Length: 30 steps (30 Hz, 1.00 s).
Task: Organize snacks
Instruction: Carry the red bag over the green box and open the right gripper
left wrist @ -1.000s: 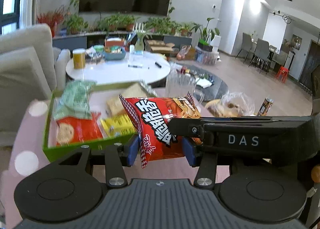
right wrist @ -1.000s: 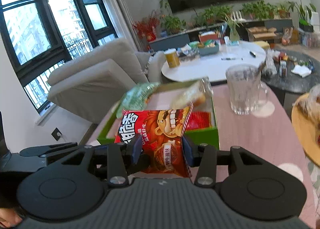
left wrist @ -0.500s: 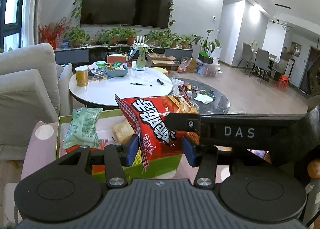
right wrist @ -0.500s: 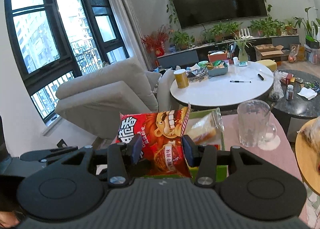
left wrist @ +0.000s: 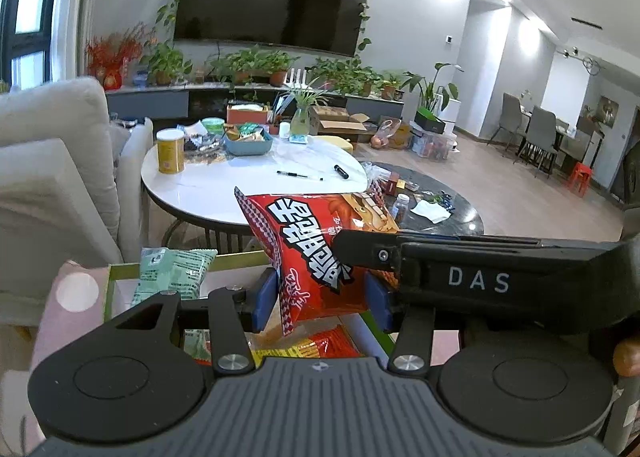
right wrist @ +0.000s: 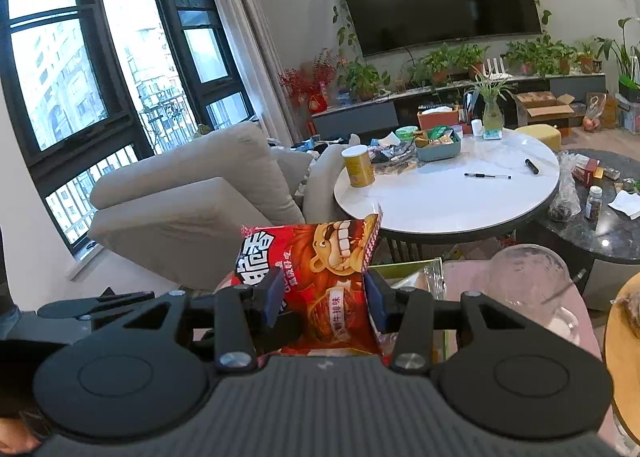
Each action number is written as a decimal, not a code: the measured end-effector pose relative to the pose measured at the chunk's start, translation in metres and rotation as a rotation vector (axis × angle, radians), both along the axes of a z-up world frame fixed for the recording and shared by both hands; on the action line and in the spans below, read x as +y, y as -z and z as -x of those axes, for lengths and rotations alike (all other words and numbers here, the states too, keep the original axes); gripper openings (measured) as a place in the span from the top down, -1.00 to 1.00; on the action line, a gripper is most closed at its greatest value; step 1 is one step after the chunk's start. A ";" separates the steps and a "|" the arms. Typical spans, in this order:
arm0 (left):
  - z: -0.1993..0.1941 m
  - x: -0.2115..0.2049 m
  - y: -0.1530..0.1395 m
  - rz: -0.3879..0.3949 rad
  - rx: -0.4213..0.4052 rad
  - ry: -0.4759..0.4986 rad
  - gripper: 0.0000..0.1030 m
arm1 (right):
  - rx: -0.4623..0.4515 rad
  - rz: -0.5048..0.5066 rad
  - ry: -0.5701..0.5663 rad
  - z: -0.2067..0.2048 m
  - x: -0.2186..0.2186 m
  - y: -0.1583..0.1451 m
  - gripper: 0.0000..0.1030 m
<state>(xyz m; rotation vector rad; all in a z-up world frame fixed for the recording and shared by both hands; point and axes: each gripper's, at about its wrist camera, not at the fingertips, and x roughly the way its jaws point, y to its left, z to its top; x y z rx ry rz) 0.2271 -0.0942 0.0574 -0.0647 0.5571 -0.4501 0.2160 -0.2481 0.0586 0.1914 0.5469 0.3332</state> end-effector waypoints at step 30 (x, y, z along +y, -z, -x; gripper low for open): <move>-0.083 -0.015 0.088 -0.116 0.123 -0.059 0.01 | 0.245 -0.122 0.091 -0.068 -0.019 0.075 0.16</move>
